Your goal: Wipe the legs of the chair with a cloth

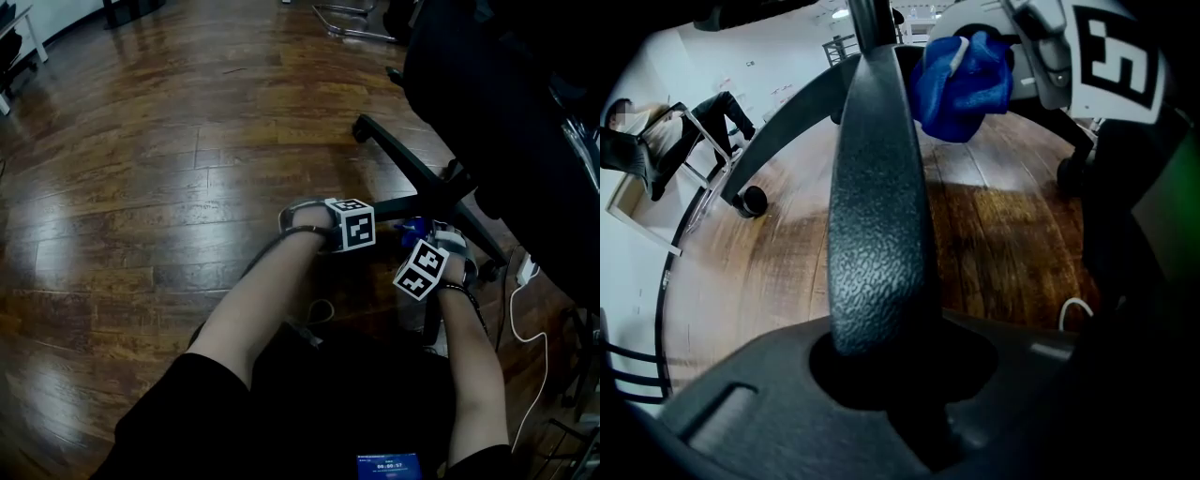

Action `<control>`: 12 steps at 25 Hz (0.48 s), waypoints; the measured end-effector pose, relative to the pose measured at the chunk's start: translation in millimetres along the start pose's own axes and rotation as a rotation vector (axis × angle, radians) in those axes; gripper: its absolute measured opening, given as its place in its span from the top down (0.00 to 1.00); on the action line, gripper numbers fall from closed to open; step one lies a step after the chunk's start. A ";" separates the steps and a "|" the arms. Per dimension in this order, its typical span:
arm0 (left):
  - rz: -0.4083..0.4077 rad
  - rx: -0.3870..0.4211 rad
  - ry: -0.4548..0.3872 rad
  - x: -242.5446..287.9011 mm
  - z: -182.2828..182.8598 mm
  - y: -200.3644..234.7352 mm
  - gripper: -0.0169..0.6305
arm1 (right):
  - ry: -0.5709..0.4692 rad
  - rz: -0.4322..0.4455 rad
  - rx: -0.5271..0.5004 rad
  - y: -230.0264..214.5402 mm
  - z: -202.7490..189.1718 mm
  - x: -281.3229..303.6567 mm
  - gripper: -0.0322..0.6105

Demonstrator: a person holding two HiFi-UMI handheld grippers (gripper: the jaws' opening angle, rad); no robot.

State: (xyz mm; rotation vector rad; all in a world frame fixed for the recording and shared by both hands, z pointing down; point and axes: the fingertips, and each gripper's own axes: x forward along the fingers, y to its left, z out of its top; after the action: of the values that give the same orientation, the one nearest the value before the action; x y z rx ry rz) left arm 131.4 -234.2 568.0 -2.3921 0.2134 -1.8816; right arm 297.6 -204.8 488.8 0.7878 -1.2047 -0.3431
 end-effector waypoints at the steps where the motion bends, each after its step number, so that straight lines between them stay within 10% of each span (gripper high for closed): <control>1: 0.002 -0.001 -0.001 0.2 0.6 0.0 0.89 | 0.003 0.019 0.000 6.5 -1.8 -3.8 0.82; 12: 0.004 -0.003 0.011 2.5 -0.7 0.5 0.89 | 0.011 0.245 -0.237 144.7 -30.9 -73.6 0.82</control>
State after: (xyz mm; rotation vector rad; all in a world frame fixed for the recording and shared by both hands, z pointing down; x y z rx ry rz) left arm 131.3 -235.1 570.5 -2.3820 0.2219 -1.8940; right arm 276.8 -47.4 534.6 0.4310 -1.2093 -0.2730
